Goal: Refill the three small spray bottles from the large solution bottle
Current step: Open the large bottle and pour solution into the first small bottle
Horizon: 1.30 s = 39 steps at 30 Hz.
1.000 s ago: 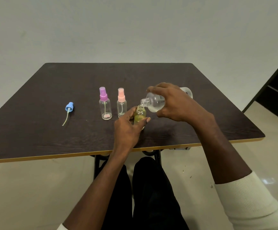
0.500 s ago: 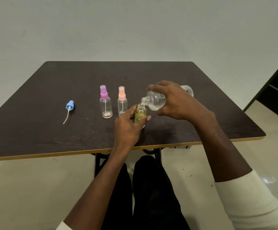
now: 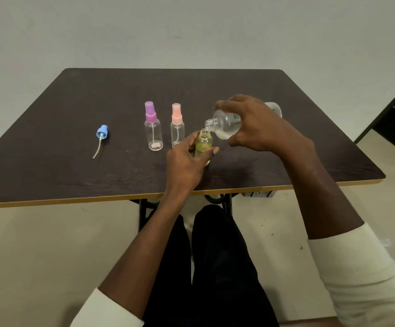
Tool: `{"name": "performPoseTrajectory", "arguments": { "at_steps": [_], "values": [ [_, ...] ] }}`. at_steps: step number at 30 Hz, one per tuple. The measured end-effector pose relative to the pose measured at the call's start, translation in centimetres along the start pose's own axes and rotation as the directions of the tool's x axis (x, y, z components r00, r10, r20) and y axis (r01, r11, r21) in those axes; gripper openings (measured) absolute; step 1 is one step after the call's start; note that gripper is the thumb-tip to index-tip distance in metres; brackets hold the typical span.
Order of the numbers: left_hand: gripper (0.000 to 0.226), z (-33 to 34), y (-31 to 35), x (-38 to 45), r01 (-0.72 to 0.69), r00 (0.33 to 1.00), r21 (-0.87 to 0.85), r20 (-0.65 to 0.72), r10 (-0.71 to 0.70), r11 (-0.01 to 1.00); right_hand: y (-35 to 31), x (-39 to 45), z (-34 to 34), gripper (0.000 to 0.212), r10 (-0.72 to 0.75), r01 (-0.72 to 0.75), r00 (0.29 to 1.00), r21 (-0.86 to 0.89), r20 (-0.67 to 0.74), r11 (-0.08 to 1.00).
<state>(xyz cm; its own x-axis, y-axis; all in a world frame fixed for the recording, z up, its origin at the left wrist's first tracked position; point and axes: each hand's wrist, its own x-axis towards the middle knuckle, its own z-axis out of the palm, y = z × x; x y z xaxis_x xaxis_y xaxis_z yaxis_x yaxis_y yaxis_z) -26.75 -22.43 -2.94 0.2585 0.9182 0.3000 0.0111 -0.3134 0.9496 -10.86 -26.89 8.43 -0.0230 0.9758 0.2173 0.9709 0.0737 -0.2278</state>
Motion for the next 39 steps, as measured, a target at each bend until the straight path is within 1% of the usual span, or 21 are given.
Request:
{"name": "performPoseTrajectory", "arguments": {
  "at_steps": [8,25,31,39],
  "values": [
    [0.039,-0.05,0.34,-0.20,-0.005,1.000,0.006,0.006,0.005,1.000,-0.11,-0.07,-0.07,0.081,0.008,-0.008,1.000,-0.001,0.003,1.000],
    [0.050,0.03,-0.12,-0.03,0.017,1.000,0.013,-0.013,-0.016,1.000,-0.12,0.07,-0.12,0.080,0.004,-0.003,1.000,-0.019,0.008,1.000],
    [0.044,-0.02,-0.04,-0.08,-0.001,1.000,0.007,0.002,0.001,1.000,-0.26,0.09,-0.31,0.081,0.000,0.001,1.000,-0.031,0.015,1.000],
    [0.041,-0.09,-0.15,0.03,-0.008,1.000,0.024,0.012,0.008,1.000,-0.38,0.10,-0.45,0.081,-0.002,0.003,1.000,-0.038,0.020,0.999]
  ]
}}
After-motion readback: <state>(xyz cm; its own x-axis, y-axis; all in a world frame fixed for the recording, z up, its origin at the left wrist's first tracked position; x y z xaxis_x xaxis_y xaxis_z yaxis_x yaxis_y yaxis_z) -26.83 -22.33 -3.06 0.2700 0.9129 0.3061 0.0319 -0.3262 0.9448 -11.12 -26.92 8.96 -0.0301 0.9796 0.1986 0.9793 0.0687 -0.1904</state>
